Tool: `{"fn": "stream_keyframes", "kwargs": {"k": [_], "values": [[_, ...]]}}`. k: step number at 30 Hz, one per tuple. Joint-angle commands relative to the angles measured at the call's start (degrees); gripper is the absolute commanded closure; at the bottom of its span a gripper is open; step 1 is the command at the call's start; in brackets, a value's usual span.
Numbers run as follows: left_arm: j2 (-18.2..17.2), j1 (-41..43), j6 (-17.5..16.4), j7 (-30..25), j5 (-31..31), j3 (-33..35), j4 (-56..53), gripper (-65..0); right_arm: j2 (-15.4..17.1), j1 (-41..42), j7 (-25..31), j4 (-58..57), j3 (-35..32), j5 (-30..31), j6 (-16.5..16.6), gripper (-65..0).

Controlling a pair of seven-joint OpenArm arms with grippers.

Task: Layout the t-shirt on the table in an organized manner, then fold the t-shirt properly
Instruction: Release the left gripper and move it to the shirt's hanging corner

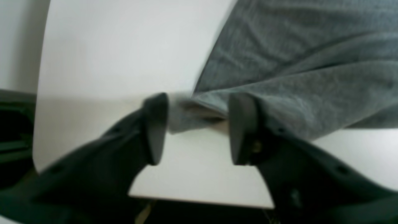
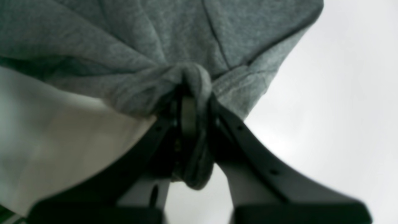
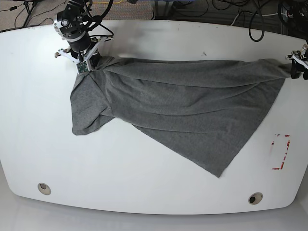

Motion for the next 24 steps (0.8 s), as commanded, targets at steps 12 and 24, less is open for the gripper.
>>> {"fn": "stream_keyframes", "kwargs": {"k": [12, 24], "values": [[-1.1, -9.1, 2.5, -1.2, -0.3, 1.7, 5.5, -33.1, 0.2, -0.2, 1.1, 0.9, 0.2, 0.2, -0.1, -4.1], [0.0, -36.5, 8.8, -1.5, 9.0, 21.3, -16.5, -33.1, 0.2, 0.1, 1.1, 0.9, -1.9, 0.3, -0.1, -4.0]]}}
